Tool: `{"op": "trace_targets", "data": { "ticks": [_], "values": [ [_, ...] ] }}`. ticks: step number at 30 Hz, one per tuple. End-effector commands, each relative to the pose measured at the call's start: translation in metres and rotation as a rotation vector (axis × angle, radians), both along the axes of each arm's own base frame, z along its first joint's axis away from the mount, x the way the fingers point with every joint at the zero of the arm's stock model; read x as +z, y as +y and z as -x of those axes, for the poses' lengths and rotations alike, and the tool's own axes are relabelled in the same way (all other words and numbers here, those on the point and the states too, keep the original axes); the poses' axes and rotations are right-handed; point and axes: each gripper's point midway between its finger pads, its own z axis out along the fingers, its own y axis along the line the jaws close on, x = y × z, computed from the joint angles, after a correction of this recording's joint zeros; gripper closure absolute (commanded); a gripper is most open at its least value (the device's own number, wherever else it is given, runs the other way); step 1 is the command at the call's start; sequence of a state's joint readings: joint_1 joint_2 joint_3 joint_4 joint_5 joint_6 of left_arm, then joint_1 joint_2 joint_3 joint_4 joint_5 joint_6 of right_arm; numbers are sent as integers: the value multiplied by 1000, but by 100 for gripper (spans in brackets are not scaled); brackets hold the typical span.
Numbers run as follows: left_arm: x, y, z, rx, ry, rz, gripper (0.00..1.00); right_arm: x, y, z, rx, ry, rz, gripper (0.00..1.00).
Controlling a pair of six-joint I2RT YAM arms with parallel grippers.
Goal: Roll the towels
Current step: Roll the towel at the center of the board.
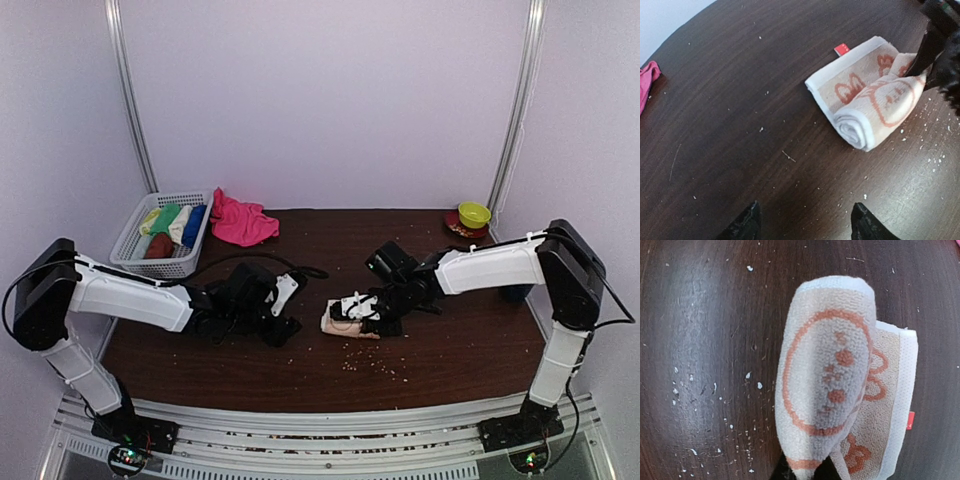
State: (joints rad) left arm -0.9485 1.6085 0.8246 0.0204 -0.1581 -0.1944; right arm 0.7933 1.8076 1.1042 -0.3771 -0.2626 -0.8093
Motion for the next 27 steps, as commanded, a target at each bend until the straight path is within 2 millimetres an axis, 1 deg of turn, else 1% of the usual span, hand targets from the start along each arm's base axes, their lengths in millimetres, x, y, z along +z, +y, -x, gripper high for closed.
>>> {"op": "trace_targets", "data": {
  "ticks": [1, 5, 8, 11, 13, 18, 21, 27],
  "values": [
    [37, -17, 0, -5, -166, 71, 38, -24, -11, 25, -62, 295, 30, 100],
    [45, -22, 5, -60, -279, 24, 36, -23, -10, 22, -94, 423, 15, 100],
    [44, -28, 9, -104, -339, -22, 32, -20, -11, 19, -127, 508, -1, 100],
    [42, -35, 11, -127, -357, -40, 31, -19, -10, 14, -171, 586, -20, 99],
    [40, -41, 10, -100, -326, -15, 31, -21, -9, 9, -197, 631, -30, 99],
    [28, -53, 4, 28, -200, 73, 31, -24, -11, 0, -255, 708, -59, 98],
    [27, -60, 8, 97, -140, 163, 29, -25, -13, -4, -280, 756, -90, 97],
    [26, -66, 12, 239, -14, 361, 26, -27, -15, -12, -328, 859, -171, 97]
  ]
}}
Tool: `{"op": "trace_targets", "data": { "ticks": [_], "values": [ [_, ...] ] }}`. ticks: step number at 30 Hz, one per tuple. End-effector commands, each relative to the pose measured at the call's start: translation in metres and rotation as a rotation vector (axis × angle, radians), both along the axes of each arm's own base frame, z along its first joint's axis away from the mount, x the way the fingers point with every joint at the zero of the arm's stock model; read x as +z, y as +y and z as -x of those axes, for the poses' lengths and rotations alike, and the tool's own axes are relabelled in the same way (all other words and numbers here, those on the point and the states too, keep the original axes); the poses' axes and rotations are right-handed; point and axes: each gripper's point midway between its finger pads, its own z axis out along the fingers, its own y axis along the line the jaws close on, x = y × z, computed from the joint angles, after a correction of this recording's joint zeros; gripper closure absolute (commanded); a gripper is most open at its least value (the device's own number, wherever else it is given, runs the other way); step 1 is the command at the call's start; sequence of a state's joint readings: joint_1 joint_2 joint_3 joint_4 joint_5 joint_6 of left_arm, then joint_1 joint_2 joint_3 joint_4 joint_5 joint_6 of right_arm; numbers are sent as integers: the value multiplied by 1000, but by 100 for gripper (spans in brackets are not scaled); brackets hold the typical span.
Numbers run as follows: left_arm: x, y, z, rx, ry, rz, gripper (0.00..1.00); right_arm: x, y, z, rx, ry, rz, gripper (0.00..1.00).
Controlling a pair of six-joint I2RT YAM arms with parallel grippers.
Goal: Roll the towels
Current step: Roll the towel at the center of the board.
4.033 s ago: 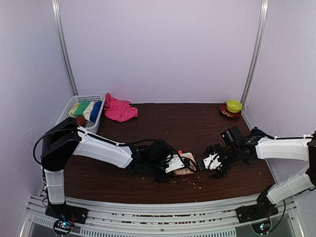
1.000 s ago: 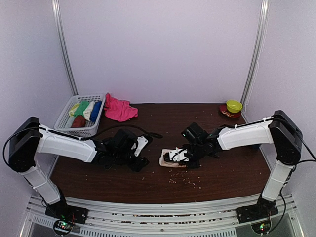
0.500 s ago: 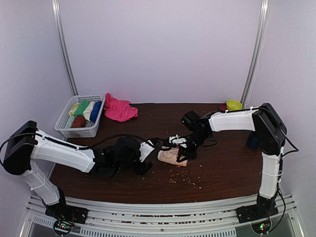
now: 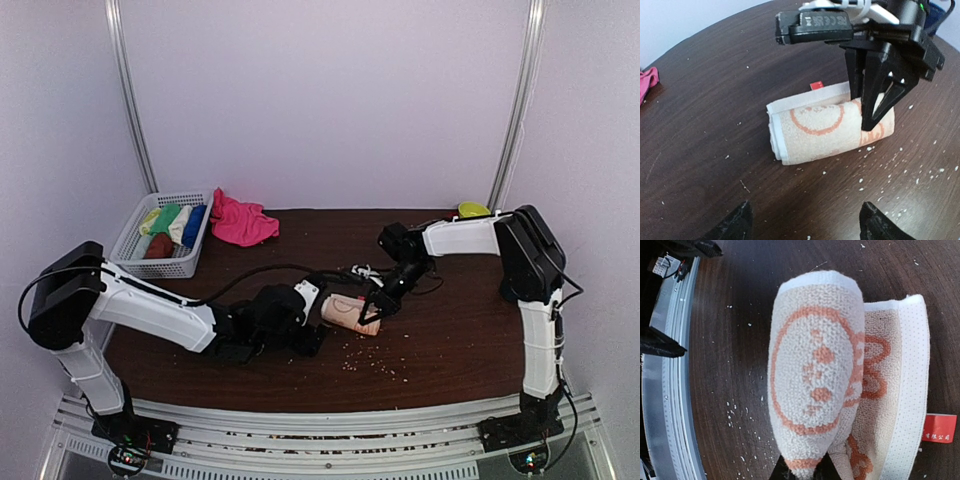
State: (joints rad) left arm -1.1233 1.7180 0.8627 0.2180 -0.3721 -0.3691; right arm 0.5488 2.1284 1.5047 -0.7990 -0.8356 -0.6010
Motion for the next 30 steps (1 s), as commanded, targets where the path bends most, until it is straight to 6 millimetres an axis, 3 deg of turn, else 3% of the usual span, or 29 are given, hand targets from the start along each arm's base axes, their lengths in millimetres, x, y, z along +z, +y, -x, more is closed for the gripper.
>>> {"op": "trace_targets", "data": {
  "ticks": [1, 9, 14, 20, 24, 30],
  "values": [
    [14, -13, -4, 144, 101, 261, 25, -27, -13, 8, -75, 178, 32, 97],
    [-5, -45, -12, 215, 235, 350, 19, -26, -14, -15, -203, 268, -66, 98],
    [-10, -47, -27, 290, 269, 462, 2, -27, -14, -16, -231, 301, -83, 98],
    [-26, -47, -39, 345, 328, 622, 2, -36, -20, -20, -294, 354, -104, 98],
    [-35, -62, -44, 327, 377, 700, 2, -41, -25, -22, -314, 388, -117, 98],
    [-34, -79, -52, 307, 382, 789, 2, -45, -31, -26, -335, 408, -125, 98]
  ]
}}
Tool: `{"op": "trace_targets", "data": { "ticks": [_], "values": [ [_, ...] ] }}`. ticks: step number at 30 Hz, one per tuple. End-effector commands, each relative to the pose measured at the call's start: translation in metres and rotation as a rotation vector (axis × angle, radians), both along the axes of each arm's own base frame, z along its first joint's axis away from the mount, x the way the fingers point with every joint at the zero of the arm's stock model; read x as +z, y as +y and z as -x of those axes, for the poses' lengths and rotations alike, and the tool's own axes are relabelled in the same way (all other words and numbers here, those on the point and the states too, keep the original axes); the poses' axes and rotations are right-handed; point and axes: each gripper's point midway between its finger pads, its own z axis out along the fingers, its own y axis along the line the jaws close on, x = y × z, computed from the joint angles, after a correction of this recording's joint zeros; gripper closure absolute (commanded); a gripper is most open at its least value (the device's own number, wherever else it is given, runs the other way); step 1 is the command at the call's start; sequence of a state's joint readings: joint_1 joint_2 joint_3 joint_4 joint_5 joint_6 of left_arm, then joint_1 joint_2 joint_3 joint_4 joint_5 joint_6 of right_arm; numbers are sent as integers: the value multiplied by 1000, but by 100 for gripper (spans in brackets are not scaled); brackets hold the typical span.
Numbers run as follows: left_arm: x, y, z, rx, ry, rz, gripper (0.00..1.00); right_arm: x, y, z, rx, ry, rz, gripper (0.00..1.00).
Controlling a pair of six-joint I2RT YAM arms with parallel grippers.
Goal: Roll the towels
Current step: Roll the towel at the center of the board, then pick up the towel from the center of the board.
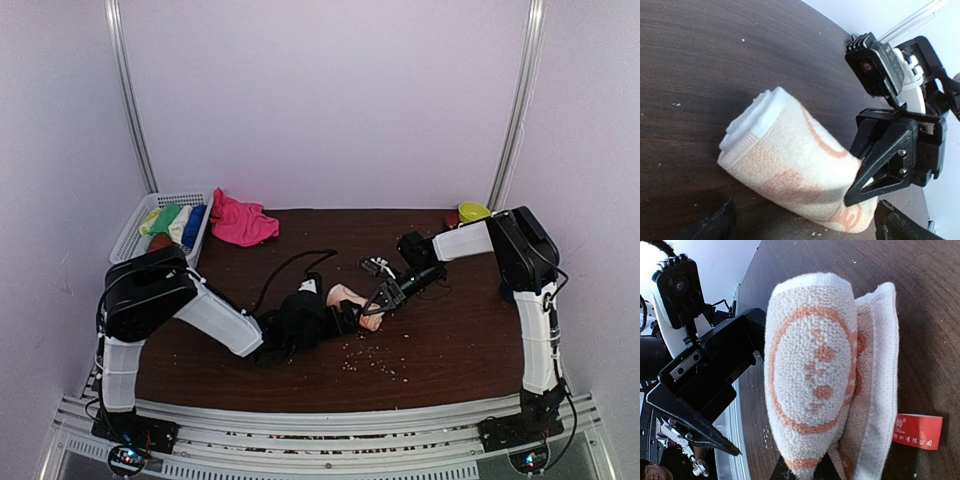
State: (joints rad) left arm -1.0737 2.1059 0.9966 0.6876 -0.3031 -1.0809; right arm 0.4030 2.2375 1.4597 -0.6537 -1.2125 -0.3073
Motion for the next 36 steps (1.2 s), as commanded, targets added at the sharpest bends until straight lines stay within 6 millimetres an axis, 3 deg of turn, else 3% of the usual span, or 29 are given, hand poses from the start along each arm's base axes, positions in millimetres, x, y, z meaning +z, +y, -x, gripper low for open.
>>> {"op": "trace_targets", "data": {
  "ticks": [1, 6, 13, 21, 25, 36],
  "values": [
    [7, -18, -4, -21, 4, 139, 2, -45, -20, -2, -43, 36, 123, 98],
    [0, -30, -1, -42, 58, 187, 2, -48, -21, -3, -51, 44, 121, 98],
    [-24, -17, 11, 35, 235, 272, 3, -48, -22, -5, -51, 25, 130, 98],
    [-40, -24, 26, 89, 409, 244, 2, -47, -23, -10, -66, -7, 143, 98],
    [-50, -17, 35, 138, 508, 239, 2, -46, -24, -12, -70, -26, 151, 98],
    [-75, -4, 21, 336, 614, 118, 3, -47, -24, -11, -74, -27, 145, 98]
  ]
}}
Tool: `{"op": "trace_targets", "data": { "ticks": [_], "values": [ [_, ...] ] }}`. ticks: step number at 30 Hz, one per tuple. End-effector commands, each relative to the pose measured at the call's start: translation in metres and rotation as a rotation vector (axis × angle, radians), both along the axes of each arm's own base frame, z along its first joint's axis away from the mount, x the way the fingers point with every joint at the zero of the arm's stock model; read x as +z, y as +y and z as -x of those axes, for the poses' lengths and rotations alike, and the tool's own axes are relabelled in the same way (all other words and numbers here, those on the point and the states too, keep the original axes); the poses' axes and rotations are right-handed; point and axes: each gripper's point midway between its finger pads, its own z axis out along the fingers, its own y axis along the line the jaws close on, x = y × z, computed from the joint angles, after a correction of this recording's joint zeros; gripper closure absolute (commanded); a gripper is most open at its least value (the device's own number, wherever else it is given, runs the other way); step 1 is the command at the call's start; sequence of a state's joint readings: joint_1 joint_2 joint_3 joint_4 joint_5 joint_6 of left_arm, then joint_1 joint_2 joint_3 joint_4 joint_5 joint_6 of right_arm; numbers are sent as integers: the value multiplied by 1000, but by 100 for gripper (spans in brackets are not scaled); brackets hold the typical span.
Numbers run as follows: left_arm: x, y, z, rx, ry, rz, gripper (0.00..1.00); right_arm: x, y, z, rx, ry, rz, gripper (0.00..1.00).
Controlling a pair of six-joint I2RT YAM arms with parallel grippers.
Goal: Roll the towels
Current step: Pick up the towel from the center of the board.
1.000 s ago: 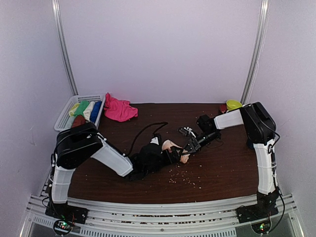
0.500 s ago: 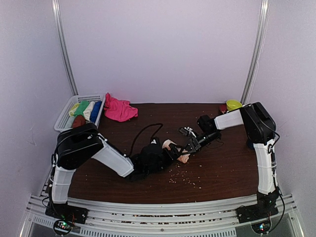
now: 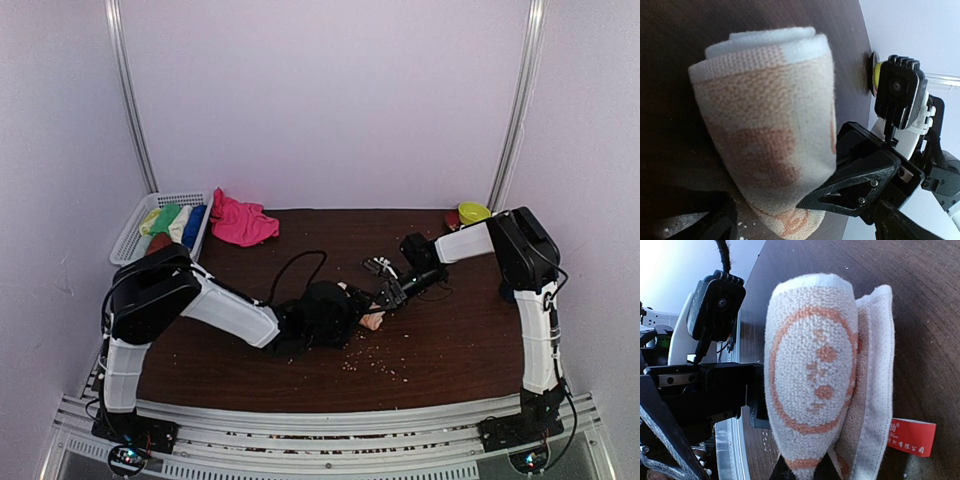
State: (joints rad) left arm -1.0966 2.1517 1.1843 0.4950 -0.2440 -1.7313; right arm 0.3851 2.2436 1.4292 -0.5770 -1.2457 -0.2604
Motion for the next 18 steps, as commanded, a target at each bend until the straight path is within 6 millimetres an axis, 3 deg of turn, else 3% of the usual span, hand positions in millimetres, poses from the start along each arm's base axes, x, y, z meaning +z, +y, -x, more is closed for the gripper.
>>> {"op": "trace_targets", "data": {
  "ticks": [1, 11, 18],
  "values": [
    [-84, 38, 16, 52, 207, -278, 3, -44, -21, -5, -41, -37, 179, 98],
    [-105, 62, 17, 141, 234, -322, 17, -42, -20, -4, -36, -31, 164, 98],
    [-119, 63, 13, 140, 230, -335, 29, -44, -20, -2, -32, -27, 166, 98]
  ]
}}
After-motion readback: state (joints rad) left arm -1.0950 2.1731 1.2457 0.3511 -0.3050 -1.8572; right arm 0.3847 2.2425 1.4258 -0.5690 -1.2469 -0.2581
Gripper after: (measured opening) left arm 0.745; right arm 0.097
